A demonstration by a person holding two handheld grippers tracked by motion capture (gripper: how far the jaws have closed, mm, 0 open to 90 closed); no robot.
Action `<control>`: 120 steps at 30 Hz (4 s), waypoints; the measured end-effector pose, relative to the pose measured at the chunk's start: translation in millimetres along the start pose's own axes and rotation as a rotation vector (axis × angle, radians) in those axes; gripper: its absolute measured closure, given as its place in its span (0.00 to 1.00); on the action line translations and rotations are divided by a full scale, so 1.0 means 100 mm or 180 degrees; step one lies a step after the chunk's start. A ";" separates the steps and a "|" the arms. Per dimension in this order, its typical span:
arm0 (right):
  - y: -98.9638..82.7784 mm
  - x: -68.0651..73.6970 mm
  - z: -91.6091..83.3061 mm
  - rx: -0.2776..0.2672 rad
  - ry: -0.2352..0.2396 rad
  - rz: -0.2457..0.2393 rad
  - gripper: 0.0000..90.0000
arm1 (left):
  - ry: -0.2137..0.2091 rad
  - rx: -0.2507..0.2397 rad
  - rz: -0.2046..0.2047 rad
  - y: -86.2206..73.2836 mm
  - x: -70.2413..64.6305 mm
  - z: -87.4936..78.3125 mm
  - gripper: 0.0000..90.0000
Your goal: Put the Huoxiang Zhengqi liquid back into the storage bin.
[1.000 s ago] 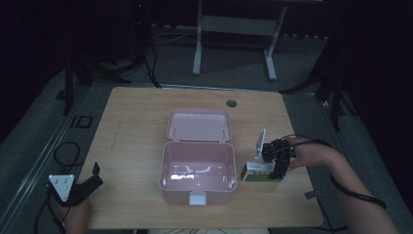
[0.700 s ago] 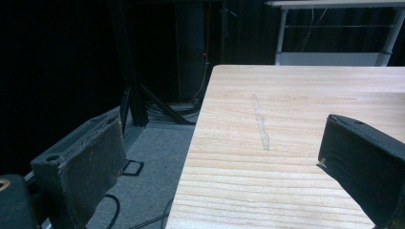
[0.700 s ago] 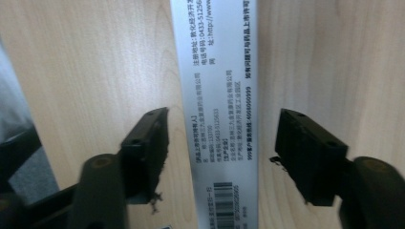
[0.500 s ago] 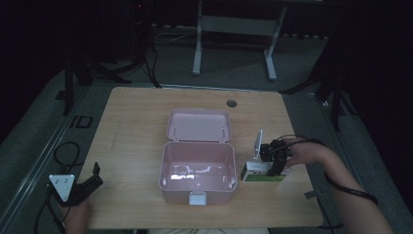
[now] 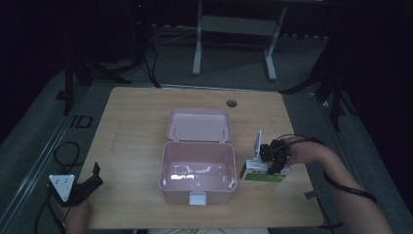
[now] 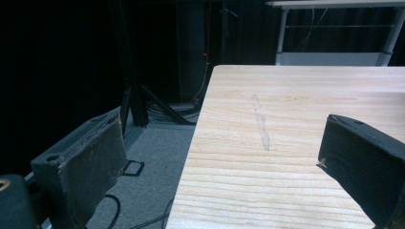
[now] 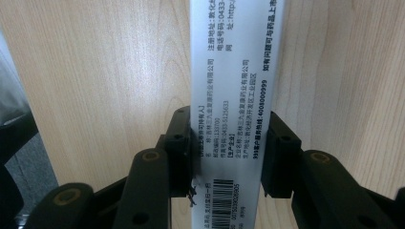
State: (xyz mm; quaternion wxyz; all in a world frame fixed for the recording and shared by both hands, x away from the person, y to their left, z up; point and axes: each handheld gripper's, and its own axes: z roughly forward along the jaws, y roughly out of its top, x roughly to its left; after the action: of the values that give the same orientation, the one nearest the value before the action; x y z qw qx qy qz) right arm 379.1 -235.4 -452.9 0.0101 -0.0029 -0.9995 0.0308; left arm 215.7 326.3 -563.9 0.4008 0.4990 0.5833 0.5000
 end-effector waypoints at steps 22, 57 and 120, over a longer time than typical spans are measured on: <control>0.01 0.10 -0.40 -0.0105 0.0184 0.0121 0.69 | 0.0010 0.0008 0.0004 0.00 0.00 0.00 0.03; 0.36 0.41 -1.61 -0.0095 -0.0147 0.0070 0.69 | -0.0003 -0.0010 -0.0043 0.00 0.01 0.00 0.03; 1.83 0.60 -0.63 -0.0305 0.0145 -0.0290 0.69 | -0.0049 -0.0018 -0.0042 0.00 0.02 0.00 0.03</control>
State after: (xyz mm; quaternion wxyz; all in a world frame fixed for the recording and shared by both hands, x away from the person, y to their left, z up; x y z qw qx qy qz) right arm 321.1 -48.5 -400.3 0.0341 0.0415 -0.9984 -0.0176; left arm 214.9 327.8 -564.0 0.4100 0.4978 0.5821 0.4952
